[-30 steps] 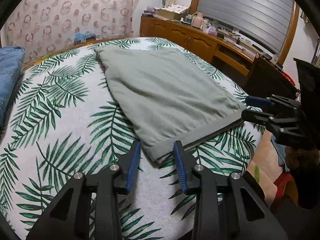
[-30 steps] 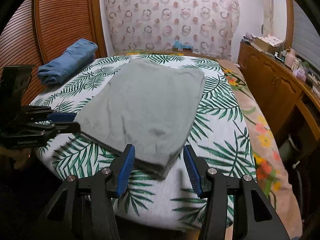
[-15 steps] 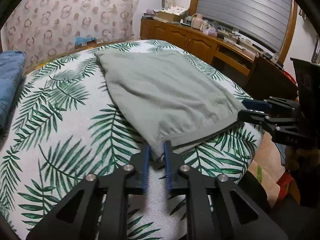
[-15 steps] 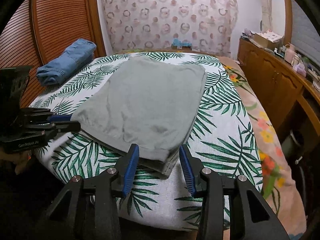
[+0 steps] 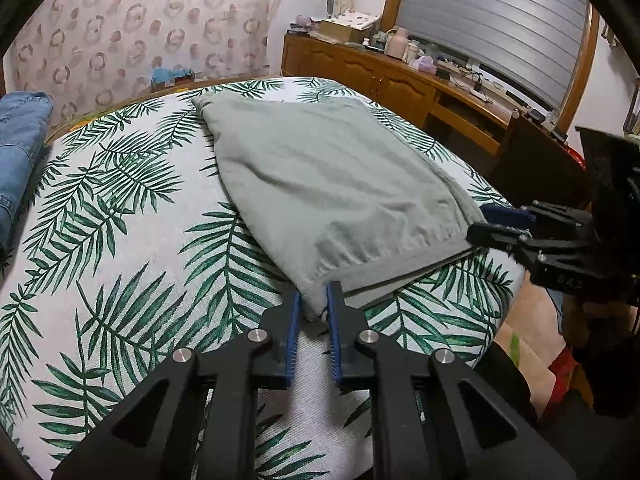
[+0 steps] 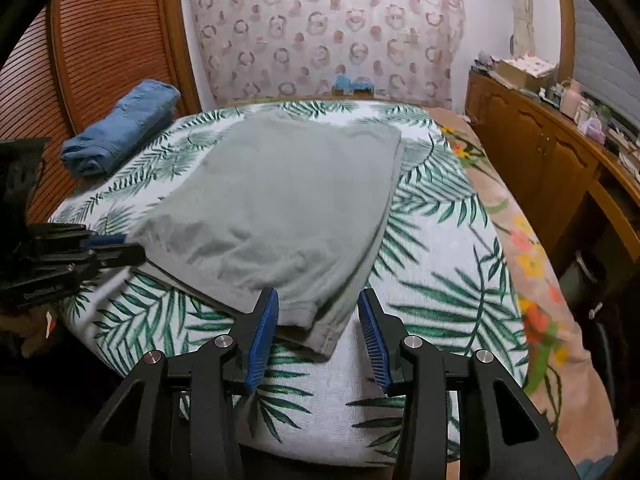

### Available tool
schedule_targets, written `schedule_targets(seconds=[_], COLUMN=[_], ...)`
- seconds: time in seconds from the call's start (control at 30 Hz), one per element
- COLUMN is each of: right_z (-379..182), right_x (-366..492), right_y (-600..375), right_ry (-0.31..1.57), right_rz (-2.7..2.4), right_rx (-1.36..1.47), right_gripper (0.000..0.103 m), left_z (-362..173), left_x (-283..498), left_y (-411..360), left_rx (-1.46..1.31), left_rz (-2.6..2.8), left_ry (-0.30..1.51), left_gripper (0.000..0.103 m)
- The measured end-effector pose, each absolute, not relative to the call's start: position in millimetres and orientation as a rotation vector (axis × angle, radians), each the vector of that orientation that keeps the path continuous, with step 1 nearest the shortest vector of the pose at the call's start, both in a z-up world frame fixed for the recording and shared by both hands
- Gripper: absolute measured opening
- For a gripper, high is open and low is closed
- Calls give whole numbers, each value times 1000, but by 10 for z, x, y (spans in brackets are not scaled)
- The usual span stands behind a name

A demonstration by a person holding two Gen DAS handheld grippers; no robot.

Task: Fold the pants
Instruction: 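Close the right gripper on the hem while the left gripper holds it, then lift the hem with both grippers to fold the shorts over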

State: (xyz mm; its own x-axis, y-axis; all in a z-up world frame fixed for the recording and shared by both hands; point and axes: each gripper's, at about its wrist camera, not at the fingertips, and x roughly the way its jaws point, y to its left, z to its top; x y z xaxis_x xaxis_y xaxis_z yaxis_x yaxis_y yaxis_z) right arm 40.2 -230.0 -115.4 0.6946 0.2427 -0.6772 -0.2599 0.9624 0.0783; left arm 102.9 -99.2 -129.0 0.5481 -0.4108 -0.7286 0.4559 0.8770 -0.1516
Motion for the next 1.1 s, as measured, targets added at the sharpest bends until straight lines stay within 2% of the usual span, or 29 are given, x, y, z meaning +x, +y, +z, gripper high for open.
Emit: schedule_targets(seconds=[0.2,0.33,0.37,0.47,0.63,0.8,0.93,1.1], right_z=[-1200,-1199,-1195,-1194,-1216,-1216,-1132,-884], right_x=[384,376,378,382,394,382,365,291], right_y=[-2234,-2163,-2168,-2175,-2220,-2222,-2210,-2223], right_ry=[760,754,755,758,754,743,715,643], right_rz=[300,302,312,329,337,343,364,388], right_rx=[-7,-39,-31,-10,9,29,21,21], right_gripper=[43,31,24,15,13,11,10,10], left_z=[-1310,-1316,-1316,-1308,-1310,-1299,-1184,-764], left_x=[1050,1066,1064,1048,1029,1010,977,843], left_y=[-969,-956,-962,-1009,-1075,-1076,-1021,-880], left_rx=[40,31,31,46,82,101,78,28], left_rz=[-517,-524,-526,-537,-521,-538,-536,-540], left_ry=[854,856,858,853,836,832,807,696], left_gripper=[17,20,22,31,33,13,11,11])
